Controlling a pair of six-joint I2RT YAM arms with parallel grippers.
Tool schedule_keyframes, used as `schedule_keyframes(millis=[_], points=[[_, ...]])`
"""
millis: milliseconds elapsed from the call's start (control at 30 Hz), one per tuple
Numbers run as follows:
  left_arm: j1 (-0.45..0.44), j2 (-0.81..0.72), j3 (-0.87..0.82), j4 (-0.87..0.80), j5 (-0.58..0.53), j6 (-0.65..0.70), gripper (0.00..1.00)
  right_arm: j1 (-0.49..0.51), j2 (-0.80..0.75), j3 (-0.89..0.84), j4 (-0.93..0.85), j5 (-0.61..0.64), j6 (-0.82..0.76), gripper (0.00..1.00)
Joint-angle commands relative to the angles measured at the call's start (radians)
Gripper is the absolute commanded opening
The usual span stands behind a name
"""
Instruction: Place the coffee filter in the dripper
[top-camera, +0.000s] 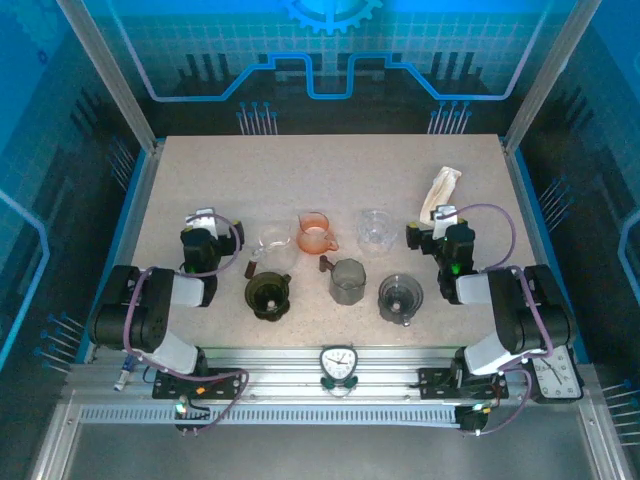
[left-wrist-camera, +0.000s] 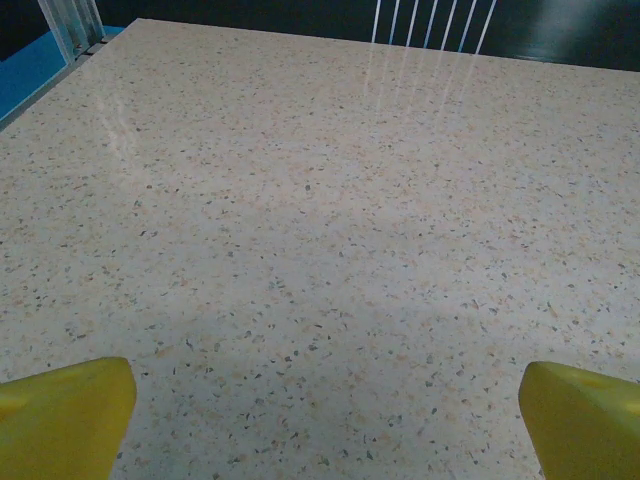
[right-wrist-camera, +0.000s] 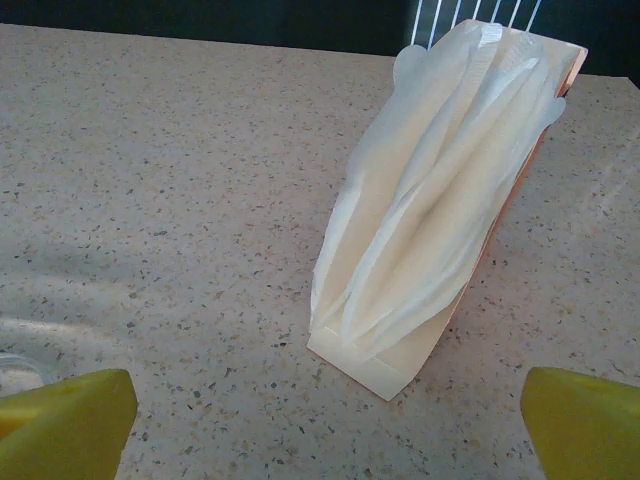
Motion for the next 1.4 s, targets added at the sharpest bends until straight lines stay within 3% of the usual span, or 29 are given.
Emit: schedule_keyframes(millis=[0,1100,1367], points=[[-0.011,0.002,0.017,0.031,-0.008,0.015,0.99,-0.014,0.004,0.011,0.021,-0.011,-0.010,1.00],[-0.012,0.002,0.019,0.026,-0.008,0.017,0.99,-0.014,-0.001,0.011,0.020,-0.007,-0.006,1.00],[-0.011,-0.059,0.040,-0.058,-0.021,0.006,0.99,-0.013,-0.115,0.093,-0.221,-0.001,-0.008,1.00]])
